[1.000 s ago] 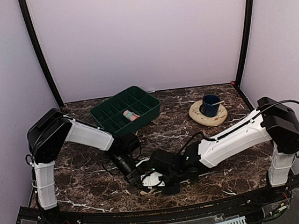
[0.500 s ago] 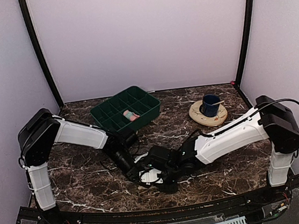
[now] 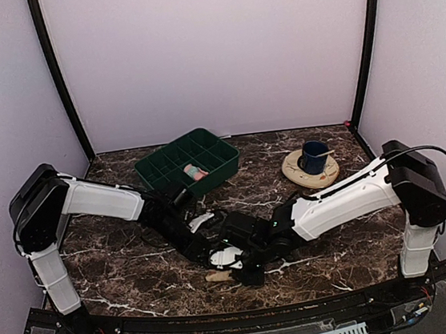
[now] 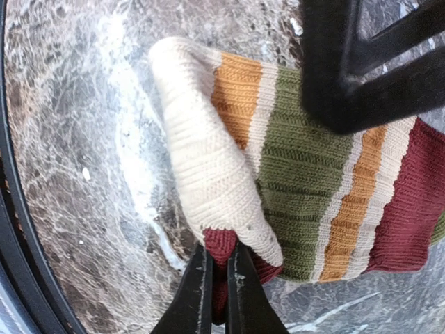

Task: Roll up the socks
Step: Roll the sock at the center of the board.

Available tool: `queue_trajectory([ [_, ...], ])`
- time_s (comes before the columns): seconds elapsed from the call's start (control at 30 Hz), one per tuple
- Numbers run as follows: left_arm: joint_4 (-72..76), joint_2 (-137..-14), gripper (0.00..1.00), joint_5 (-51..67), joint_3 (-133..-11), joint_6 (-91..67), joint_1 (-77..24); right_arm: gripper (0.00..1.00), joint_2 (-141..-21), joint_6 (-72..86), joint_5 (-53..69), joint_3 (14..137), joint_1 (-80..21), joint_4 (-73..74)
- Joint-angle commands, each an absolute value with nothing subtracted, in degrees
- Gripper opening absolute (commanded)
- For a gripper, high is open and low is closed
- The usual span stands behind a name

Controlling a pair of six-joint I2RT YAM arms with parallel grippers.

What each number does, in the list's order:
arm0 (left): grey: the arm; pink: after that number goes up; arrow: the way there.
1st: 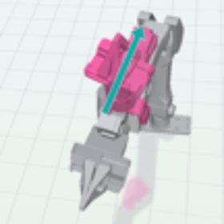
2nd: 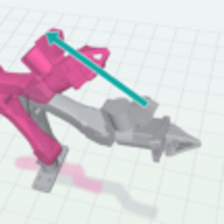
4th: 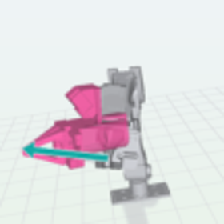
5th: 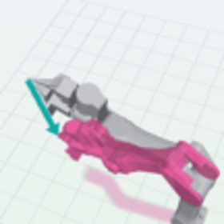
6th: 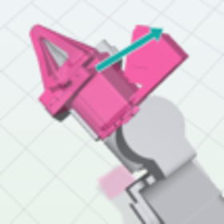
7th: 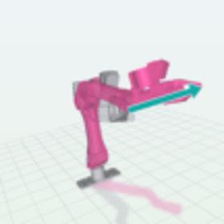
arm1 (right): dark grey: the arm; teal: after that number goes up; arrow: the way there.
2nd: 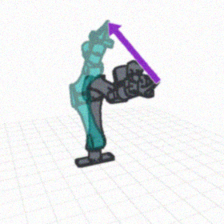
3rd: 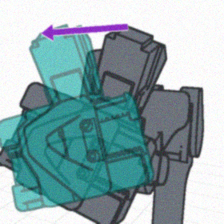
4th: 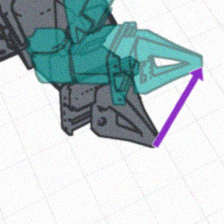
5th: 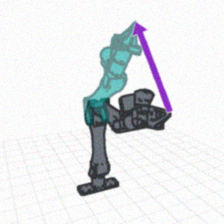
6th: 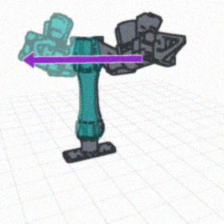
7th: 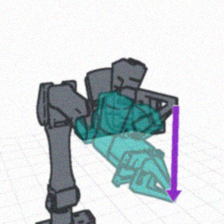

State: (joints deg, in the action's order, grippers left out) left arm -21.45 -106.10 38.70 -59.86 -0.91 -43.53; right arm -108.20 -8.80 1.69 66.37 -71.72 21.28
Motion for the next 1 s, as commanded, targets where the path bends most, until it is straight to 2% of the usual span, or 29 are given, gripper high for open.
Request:
queue_trajectory([
  [0.0,-18.19,-102.47,0.4,35.49,-58.56,-3.25,-42.98,0.0,-108.03,-3.24,7.93,63.2,-71.57,23.72],
  [0.27,-13.49,-99.28,0.4,32.61,-56.05,-5.95,-42.98,0.0,-105.69,2.53,14.9,60.75,-69.96,22.06],
  [0.7,-6.29,-91.72,0.4,32.22,-48.64,-8.3,-43.28,0.0,-104.31,6.75,32.92,58.21,-60.68,20.75],
  [0.97,-2.68,-86.15,0.43,26.96,-44.6,-7.32,-48.06,0.0,-105.45,7.86,39.98,58.79,-57.63,20.63],
])
